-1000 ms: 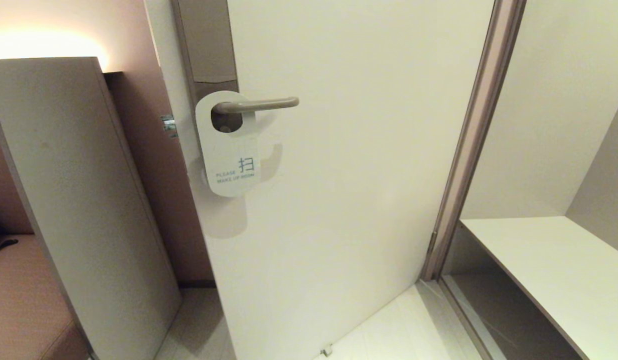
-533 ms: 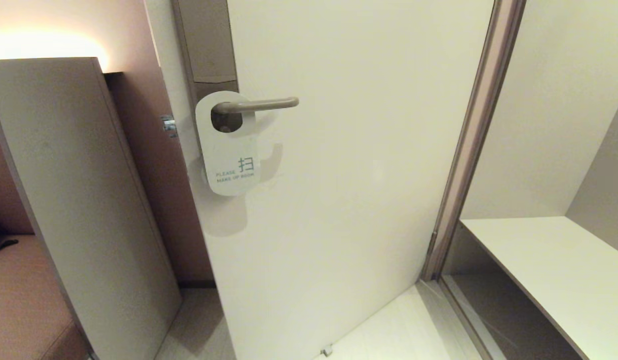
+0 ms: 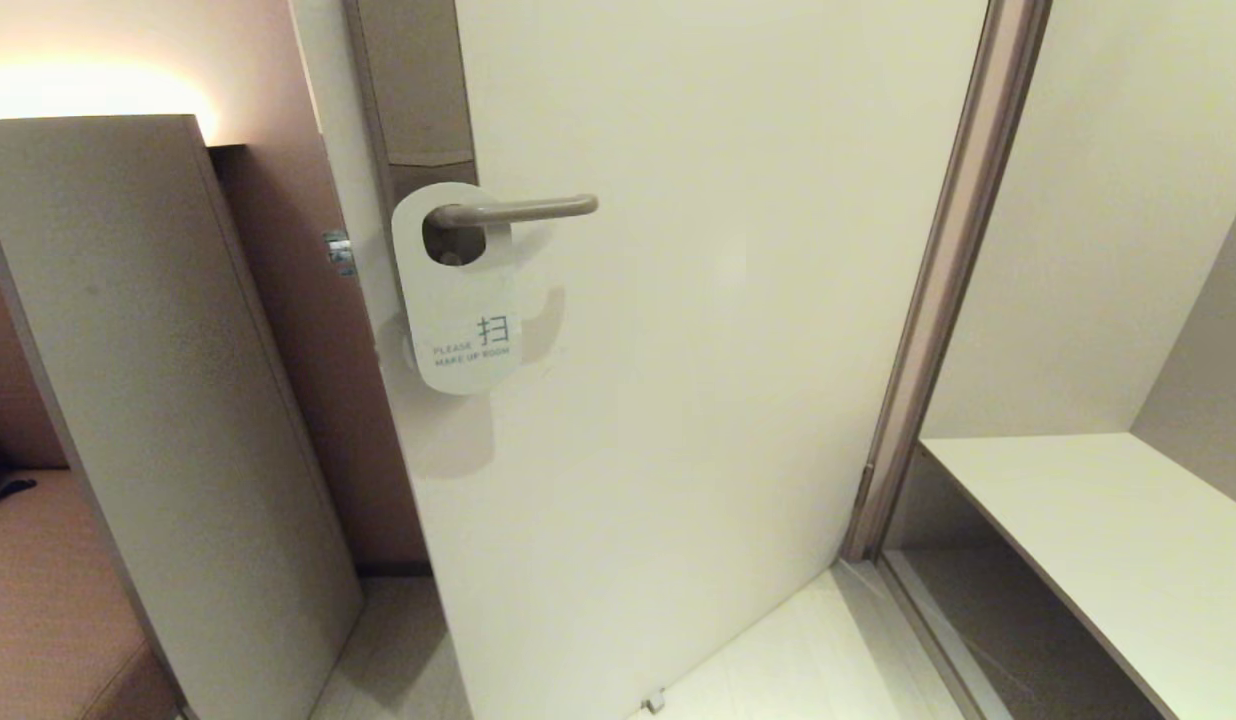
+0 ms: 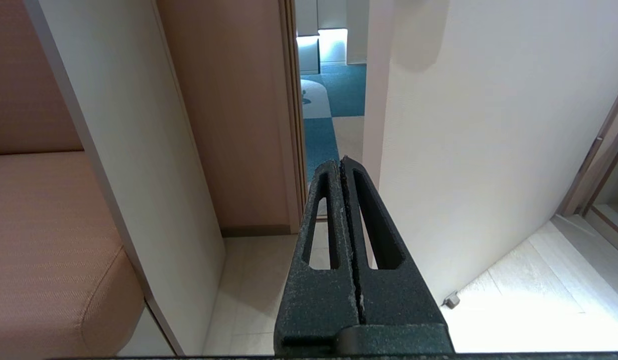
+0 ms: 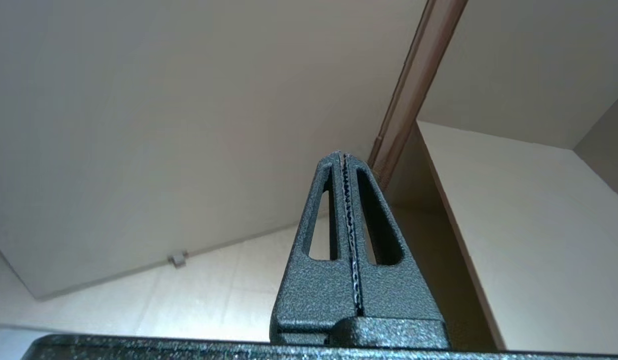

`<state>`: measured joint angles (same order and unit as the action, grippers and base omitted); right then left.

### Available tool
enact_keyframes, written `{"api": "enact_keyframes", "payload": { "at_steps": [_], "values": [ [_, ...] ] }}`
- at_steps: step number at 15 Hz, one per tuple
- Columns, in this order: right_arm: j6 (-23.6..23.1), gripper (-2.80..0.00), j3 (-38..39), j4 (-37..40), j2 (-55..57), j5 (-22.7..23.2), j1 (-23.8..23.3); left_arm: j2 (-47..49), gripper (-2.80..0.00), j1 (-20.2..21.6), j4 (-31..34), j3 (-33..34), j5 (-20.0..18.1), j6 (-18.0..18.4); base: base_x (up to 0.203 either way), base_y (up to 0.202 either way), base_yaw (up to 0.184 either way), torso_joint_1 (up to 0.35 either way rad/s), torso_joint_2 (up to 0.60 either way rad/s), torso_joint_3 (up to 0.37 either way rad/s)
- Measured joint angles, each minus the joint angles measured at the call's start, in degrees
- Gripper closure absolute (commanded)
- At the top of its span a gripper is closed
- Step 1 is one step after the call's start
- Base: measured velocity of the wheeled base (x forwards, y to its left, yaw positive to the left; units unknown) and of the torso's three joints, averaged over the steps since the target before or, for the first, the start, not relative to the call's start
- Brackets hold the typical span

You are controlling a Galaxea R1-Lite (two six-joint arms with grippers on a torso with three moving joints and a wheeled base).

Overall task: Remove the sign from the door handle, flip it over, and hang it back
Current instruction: Take down the sign

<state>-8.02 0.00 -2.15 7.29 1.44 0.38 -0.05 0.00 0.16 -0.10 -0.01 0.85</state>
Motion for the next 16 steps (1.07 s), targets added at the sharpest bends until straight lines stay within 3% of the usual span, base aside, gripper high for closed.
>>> {"api": "enact_keyframes", "payload": {
  "at_steps": [5, 16],
  "values": [
    [5.44, 0.00, 0.00, 2.12, -6.37, -0.94, -0.13, 0.00, 0.00, 0.00, 0.02, 0.00, 0.01, 0.02, 0.000, 0.000, 0.000, 0.000, 0.00, 0.000],
    [5.49, 0.00, 0.00, 2.15, -7.36, -0.95, -0.14, 0.00, 0.00, 0.00, 0.02, 0.00, 0.01, 0.02, 0.000, 0.000, 0.000, 0.000, 0.00, 0.000]
  ]
}}
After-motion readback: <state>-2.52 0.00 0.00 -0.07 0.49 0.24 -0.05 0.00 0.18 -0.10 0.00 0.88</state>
